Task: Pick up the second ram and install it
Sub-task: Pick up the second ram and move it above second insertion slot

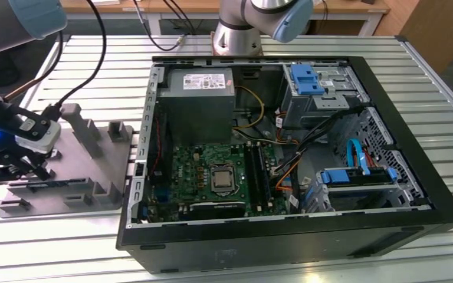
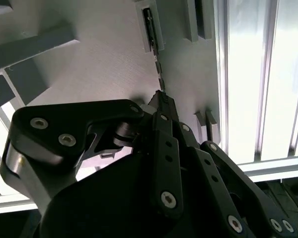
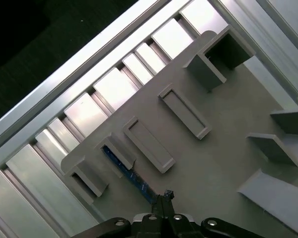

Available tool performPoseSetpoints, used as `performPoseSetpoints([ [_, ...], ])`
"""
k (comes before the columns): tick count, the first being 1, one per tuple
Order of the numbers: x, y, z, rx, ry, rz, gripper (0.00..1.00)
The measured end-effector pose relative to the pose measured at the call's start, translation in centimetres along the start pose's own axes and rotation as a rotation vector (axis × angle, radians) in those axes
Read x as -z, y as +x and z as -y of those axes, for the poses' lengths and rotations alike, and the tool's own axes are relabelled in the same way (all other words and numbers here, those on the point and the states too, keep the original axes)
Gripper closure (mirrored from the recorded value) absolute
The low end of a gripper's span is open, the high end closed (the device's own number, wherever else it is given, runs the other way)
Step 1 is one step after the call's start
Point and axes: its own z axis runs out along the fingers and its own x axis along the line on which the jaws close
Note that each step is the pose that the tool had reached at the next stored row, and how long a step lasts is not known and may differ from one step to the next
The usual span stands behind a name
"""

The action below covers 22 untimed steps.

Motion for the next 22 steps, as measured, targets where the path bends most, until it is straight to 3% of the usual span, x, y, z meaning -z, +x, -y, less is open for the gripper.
performPoseSetpoints([
  [22, 0.00, 0.00, 0.00, 0.162, -0.0044, 0.0002, 0.90],
])
